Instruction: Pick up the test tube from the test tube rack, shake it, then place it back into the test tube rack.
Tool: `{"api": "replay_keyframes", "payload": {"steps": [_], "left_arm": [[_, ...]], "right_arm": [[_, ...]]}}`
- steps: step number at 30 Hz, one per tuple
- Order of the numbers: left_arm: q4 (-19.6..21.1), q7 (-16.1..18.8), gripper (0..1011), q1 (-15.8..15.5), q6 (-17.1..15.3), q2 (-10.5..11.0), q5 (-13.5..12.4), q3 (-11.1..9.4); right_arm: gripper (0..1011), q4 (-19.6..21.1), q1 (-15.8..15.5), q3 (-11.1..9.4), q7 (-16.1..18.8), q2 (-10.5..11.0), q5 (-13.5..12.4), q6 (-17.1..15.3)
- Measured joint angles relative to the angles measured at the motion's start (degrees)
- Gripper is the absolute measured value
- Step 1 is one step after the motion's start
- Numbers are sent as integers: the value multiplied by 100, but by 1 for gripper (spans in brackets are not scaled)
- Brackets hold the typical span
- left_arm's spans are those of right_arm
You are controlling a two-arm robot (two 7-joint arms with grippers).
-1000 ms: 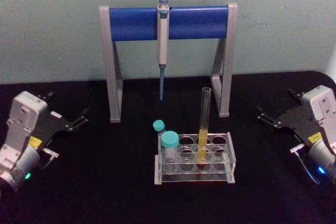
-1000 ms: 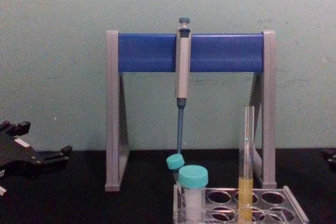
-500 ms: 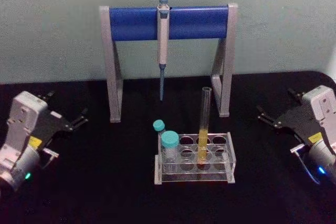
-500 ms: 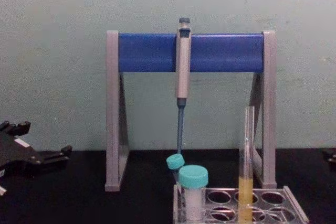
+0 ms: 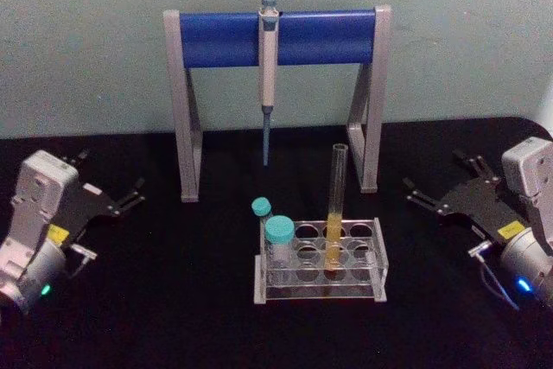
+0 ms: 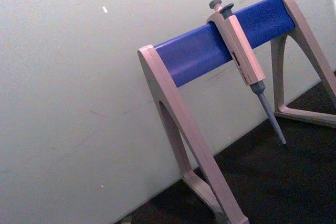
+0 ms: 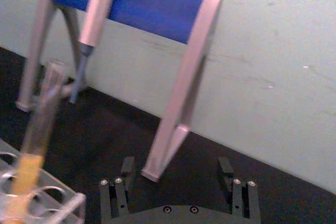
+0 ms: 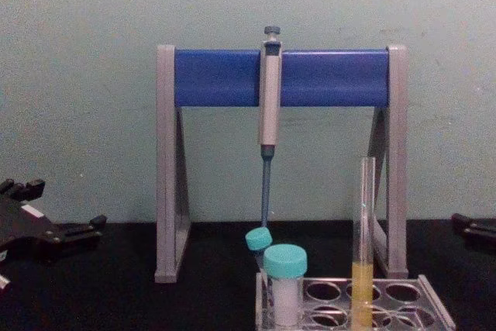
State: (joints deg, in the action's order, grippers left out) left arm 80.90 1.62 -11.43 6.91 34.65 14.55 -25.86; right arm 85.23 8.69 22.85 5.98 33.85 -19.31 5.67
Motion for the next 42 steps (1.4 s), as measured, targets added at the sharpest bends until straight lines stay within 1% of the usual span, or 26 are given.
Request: {"api": "replay_keyframes", "payload": {"steps": [3, 4, 5, 6, 9, 10, 13, 15, 18, 19, 21, 22, 25, 26, 27, 35, 42], "left_arm": [[0, 0, 1010, 0, 0, 0, 0, 0], [0, 0, 1010, 0, 0, 0, 0, -1], [0, 0, 1010, 0, 0, 0, 0, 0], [0, 0, 1010, 0, 0, 0, 0, 0], [0, 0, 1010, 0, 0, 0, 0, 0], [0, 0, 1010, 0, 0, 0, 0, 0], [0, 0, 1010, 0, 0, 0, 0, 0], [0, 0, 1010, 0, 0, 0, 0, 0], [0, 0, 1010, 0, 0, 0, 0, 0], [0, 0, 1009, 0, 0, 0, 0, 0], [0, 0, 1010, 0, 0, 0, 0, 0], [0, 0, 1010, 0, 0, 0, 0, 0], [0, 0, 1010, 0, 0, 0, 0, 0], [0, 0, 1009, 0, 0, 0, 0, 0], [0, 0, 1010, 0, 0, 0, 0, 0], [0, 0, 1010, 0, 0, 0, 0, 0], [0, 0, 1010, 0, 0, 0, 0, 0]], "right_arm": [[1000, 63, -26, -35, 175, -15, -137, -38], [1000, 97, -39, -60, 329, -27, -253, -73], [1000, 114, -45, -71, 408, -32, -322, -97], [1000, 146, -54, -96, 581, -44, -467, -151], [1000, 186, -66, -126, 812, -54, -653, -236], [1000, 210, -70, -151, 974, -65, -791, -303], [1000, 248, -77, -186, 1223, -78, -988, -406], [1000, 278, -72, -210, 1539, -82, -1189, -516], [1000, 282, -51, -214, 1799, -83, -1332, -599], [1000, 278, -29, -214, 1948, -89, -1402, -658], [1000, 264, -7, -215, 2097, -100, -1475, -723], [1000, 233, 24, -211, 2232, -109, -1556, -786], [1000, 178, 77, -188, 2406, -120, -1664, -862], [1000, 128, 128, -155, 2522, -123, -1722, -911], [1000, 109, 152, -137, 2553, -124, -1737, -935], [1000, -171, 464, 79, 2725, -197, -1768, -1080], [1000, -640, 891, 298, 2931, -370, -1801, -1120]]}}
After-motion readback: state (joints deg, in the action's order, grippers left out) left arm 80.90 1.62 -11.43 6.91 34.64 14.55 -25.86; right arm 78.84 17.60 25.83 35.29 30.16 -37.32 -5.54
